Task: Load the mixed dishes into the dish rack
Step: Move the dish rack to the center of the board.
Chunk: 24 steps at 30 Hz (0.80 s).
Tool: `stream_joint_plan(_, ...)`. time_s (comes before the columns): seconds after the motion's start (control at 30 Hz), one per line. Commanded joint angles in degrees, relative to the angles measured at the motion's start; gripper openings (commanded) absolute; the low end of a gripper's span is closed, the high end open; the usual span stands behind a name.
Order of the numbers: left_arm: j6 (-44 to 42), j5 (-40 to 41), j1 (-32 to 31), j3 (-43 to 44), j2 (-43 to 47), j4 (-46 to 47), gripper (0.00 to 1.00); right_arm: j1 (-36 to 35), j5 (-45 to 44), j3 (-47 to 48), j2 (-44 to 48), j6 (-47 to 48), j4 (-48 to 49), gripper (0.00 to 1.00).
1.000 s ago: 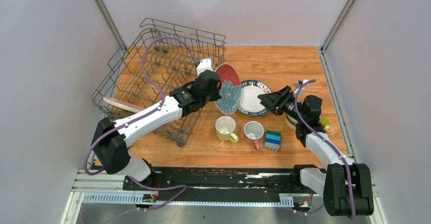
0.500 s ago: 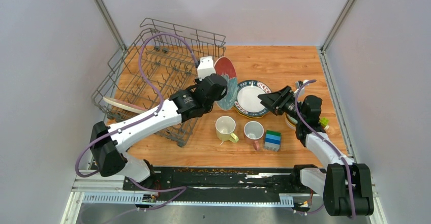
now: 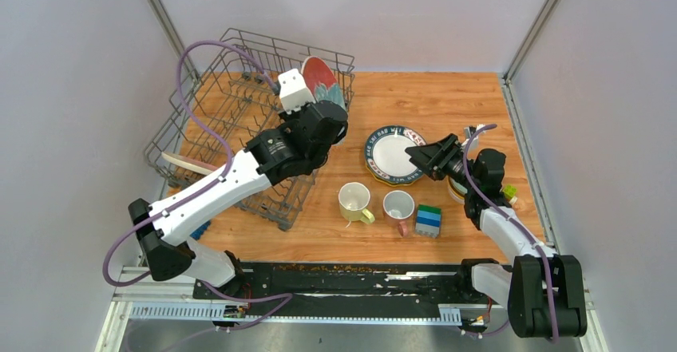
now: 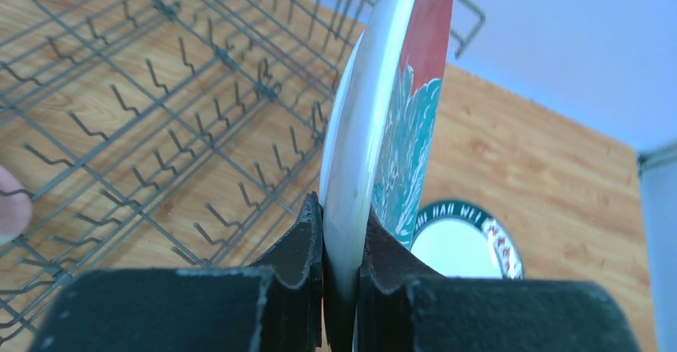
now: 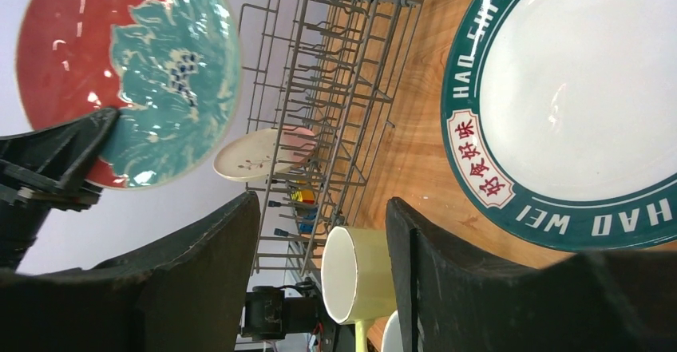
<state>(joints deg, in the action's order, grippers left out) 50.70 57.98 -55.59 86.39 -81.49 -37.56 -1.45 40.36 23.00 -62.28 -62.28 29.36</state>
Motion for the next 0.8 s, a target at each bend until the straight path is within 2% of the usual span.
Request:
stream_joint_plan(0.0,9.7,17.7,-0.2,7.9,3.8,-2.2,0.0,0.0,-0.9,2.3,-0.3,1.3,1.0,0.59)
stream_joint_plan(0.07,13.3,21.1,-0.2,10.4,3.1,-7.6,0.0,0.0,-1.0,2.3,-0.4,1.4,0.9,0.59)
stream_joint_plan(0.17,14.0,26.2,-0.2,12.4,2.2,-11.4,0.0,0.0,-1.2,2.2,-0.6,1.4,0.8,0.59)
stream_joint_plan(0.23,11.3,30.1,-0.2,11.8,2.0,-9.3,0.0,0.0,-1.2,2.3,-0.9,1.5,0.8,0.59)
stream_joint_plan(0.27,7.0,32.2,-0.2,11.3,2.3,-7.4,0.0,0.0,-1.1,2.4,-1.0,1.5,0.7,0.59)
stream_joint_plan(0.3,3.9,33.2,-0.2,9.1,2.6,-0.1,0.0,0.0,-0.9,2.5,-1.1,1.5,0.7,0.59)
stream_joint_plan(0.33,-6.5,35.6,-0.1,7.4,3.8,6.6,0.0,0.0,-0.8,2.6,-1.4,1.6,0.7,0.59)
stream_joint_plan(0.37,-13.3,37.2,-0.1,2.2,4.5,24.3,0.0,0.0,-0.8,2.5,-1.4,1.6,0.7,0.59)
stream_joint_plan(0.4,-30.7,38.9,0.3,-1.2,6.1,36.7,0.0,0.0,-0.7,2.5,-1.5,1.5,0.7,0.59)
stream_joint_plan(0.43,-39.3,39.1,0.6,-7.5,6.9,60.3,0.0,0.0,-0.7,2.5,-1.6,1.5,0.7,0.59)
stream_joint_plan(0.47,-53.9,39.4,1.4,-10.0,7.5,70.2,0.0,0.1,-0.8,2.4,-1.6,1.5,0.7,0.59)
stream_joint_plan(0.5,-59.9,39.5,1.8,-12.7,7.3,83.4,0.0,0.1,-0.8,2.4,-1.6,1.5,0.7,0.59)
stream_joint_plan(0.53,-67.5,39.5,2.8,-13.3,6.5,86.5,0.0,0.0,-0.8,2.2,-1.7,1.5,0.7,0.59)
stream_joint_plan(0.77,-83.0,39.6,8.2,-15.9,4.4,102.6,0.0,0.0,-0.7,2.1,-1.5,1.6,0.6,0.59)
